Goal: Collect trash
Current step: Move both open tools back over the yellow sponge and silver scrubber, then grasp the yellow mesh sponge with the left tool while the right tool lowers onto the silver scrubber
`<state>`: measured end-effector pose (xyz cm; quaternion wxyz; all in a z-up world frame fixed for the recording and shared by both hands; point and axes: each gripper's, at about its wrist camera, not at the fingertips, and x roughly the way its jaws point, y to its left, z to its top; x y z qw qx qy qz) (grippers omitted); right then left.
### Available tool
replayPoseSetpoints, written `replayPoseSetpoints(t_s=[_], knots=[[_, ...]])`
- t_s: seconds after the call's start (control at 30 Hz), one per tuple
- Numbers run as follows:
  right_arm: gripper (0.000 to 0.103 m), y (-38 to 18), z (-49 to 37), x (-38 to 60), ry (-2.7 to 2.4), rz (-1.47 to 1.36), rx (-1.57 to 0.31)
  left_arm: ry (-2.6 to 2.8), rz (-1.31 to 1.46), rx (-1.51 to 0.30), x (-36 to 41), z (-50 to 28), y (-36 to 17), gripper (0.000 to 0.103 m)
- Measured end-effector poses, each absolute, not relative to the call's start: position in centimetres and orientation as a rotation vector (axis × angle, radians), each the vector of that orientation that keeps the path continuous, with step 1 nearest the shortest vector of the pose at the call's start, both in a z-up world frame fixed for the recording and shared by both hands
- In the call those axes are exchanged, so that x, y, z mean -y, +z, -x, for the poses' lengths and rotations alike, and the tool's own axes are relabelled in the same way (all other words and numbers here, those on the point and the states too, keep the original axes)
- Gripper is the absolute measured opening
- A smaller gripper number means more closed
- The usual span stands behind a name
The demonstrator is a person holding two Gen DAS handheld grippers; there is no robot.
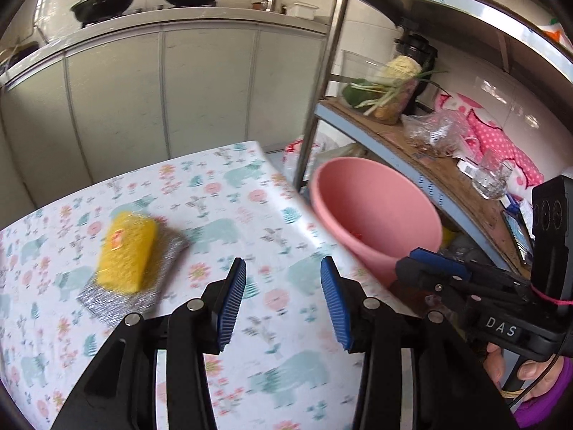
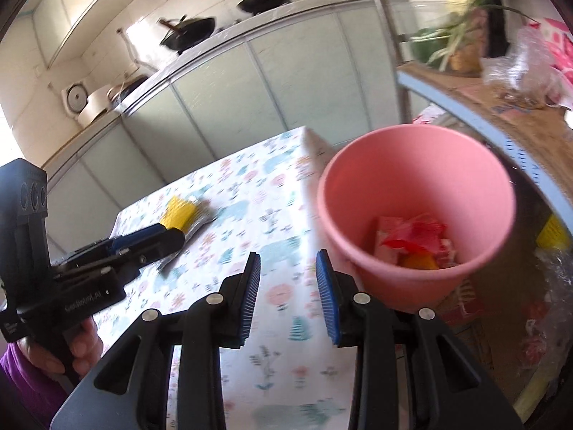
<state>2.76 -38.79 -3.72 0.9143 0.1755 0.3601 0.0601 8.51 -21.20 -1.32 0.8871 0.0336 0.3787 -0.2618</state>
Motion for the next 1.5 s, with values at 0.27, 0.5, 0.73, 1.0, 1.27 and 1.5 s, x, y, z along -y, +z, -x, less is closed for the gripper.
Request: replayPoseSetpoints(t_s=[0.27,0.5,0.73,1.0,1.27,1.5], knots=[[0.033,-4.0,-4.2,34.7,0.204,-0.328,-0.775,-0.392,-0.022,-0.777,14.1,-11.0,-1.4,0.043],[0.033,-4.7,-5.7,31.8,0.256,-0.294,-0.809,-0.332,0.002,-0.824,11.4,-14.7,-3.0,0.043],[0.033,-4.9,-7.1,29.7,0.307,-0.277,-0.822,-0.309,-0.026,-0.863,11.9,-16.7,-5.1,0.043],[0.033,-4.9,-7.9,27.0,0.355,-0.236,-0.834,-0.333,-0.004,-0.848,11.2,-16.7,-5.6,0.009],[0.033,-4.6,-8.5,22.4,0.469,-0.182,-0.838,-0.305,0.067,-0.751,7.1,-14.1,-1.9,0.008],[0.033,-5.4,-9.9,16.9,0.478,0.027,-0.835,-0.258,0.12,-0.75,2.8,-11.5,-1.0,0.008]])
